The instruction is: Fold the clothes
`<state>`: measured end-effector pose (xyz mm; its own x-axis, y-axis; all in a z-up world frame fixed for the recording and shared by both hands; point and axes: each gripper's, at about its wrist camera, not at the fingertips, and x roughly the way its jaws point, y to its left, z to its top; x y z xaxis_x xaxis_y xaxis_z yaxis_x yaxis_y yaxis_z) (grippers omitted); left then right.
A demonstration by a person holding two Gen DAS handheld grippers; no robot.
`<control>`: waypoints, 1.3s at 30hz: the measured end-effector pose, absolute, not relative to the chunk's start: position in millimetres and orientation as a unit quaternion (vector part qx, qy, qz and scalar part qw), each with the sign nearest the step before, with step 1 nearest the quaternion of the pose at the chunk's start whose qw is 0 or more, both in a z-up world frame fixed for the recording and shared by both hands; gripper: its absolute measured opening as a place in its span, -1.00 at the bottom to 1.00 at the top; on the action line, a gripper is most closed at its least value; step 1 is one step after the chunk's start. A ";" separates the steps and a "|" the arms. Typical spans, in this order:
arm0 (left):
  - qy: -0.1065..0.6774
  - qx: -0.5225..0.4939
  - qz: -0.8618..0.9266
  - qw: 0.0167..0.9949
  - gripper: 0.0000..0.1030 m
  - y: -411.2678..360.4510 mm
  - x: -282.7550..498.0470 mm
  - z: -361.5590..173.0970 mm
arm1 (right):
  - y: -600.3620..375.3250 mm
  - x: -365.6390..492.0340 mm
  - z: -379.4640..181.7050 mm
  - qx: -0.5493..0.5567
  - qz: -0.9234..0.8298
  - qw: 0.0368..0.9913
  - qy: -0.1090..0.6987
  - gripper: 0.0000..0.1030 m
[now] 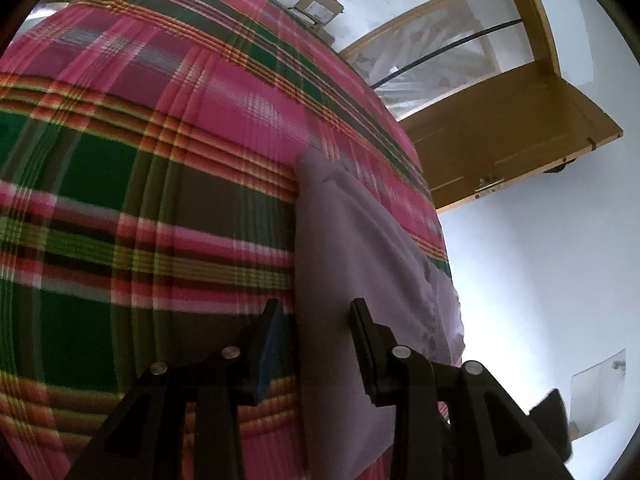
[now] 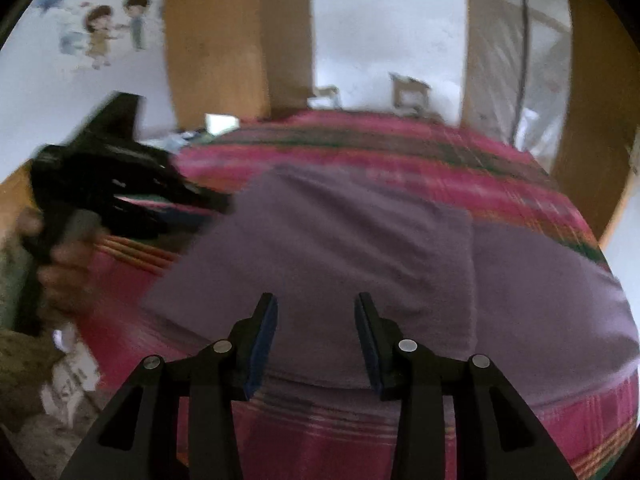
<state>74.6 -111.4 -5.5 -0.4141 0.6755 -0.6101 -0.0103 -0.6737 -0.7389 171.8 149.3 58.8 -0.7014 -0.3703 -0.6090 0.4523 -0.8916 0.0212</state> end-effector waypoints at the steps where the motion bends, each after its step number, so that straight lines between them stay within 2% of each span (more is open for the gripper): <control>1: -0.338 -0.494 0.770 0.223 -0.32 -111.2 76.4 -6.2 | 143.7 174.3 59.8 0.312 -0.918 0.234 0.065 -0.18; 9: -0.331 -0.497 0.771 0.221 -0.32 -117.4 93.0 -7.6 | 109.0 163.7 33.8 0.358 -0.892 0.271 0.055 -0.18; 12: -0.330 -0.497 0.772 0.220 -0.32 -121.0 97.4 -7.9 | 101.0 170.6 31.0 0.346 -0.897 0.263 0.085 -0.17; 19: -0.332 -0.501 0.770 0.216 -0.32 -123.4 98.7 -5.1 | 100.4 176.4 48.4 0.323 -0.901 0.281 0.076 -0.17; 20: -0.332 -0.502 0.769 0.216 -0.32 -123.8 98.6 -5.3 | 97.7 177.3 48.9 0.322 -0.900 0.284 0.079 -0.16; 22: -0.332 -0.503 0.768 0.217 -0.32 -123.8 97.6 -5.4 | 90.4 177.4 47.8 0.324 -0.897 0.289 0.083 0.04; 27: -0.346 -0.512 0.753 0.227 -0.32 -123.7 91.7 -7.9 | 70.5 181.4 36.5 0.328 -0.891 0.298 0.103 0.15; 39: -0.346 -0.542 0.722 0.254 -0.32 -108.1 87.0 -9.5 | 50.8 177.6 20.9 0.323 -0.907 0.226 0.148 0.18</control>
